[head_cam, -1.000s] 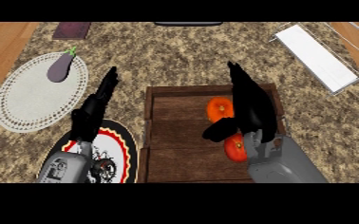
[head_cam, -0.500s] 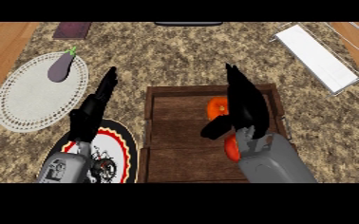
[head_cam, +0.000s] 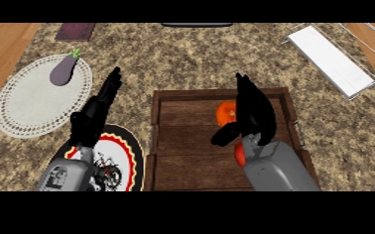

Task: Pick the squash from the tray and place it in the tiered shelf

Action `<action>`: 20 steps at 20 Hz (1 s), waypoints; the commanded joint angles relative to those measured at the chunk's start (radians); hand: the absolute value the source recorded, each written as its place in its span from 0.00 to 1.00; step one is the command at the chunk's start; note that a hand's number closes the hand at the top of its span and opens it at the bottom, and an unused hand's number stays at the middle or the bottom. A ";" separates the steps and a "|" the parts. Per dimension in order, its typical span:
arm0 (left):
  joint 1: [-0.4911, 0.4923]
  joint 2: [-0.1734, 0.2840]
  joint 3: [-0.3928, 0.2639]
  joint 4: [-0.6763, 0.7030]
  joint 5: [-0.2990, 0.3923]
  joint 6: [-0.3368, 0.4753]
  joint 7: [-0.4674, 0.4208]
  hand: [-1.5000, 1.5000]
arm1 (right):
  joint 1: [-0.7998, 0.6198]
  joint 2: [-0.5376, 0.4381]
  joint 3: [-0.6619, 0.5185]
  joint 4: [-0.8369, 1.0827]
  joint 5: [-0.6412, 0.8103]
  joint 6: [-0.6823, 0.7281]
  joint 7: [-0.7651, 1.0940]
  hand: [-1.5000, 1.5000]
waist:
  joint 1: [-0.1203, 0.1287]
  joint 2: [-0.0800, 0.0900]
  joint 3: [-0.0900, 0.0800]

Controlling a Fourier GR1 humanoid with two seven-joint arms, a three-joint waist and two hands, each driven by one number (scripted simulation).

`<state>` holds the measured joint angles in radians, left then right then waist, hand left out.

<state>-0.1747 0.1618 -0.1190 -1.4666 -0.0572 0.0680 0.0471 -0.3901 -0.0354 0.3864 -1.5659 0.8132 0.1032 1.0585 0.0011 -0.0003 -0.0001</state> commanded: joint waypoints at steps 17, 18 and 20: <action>0.002 -0.074 0.022 0.025 -0.069 -0.030 -0.012 0.50 | 0.093 0.035 0.038 0.071 0.014 -0.003 -0.038 1.00 | -0.002 0.000 0.000; 0.016 -0.025 0.077 -0.007 -0.026 -0.066 -0.005 0.50 | 0.037 0.035 -0.002 0.121 0.016 0.063 -0.046 1.00 | 0.002 0.000 0.000; 0.038 -0.069 0.022 -0.046 -0.061 -0.044 0.006 0.50 | 0.042 0.028 -0.012 0.161 0.032 0.046 -0.124 1.00 | 0.002 0.000 0.000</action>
<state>-0.1624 0.1213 -0.0650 -1.4660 -0.0970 0.0128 0.0336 -0.3572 -0.0035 0.3645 -1.4454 0.8328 0.1200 0.9766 0.0020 -0.0009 -0.0003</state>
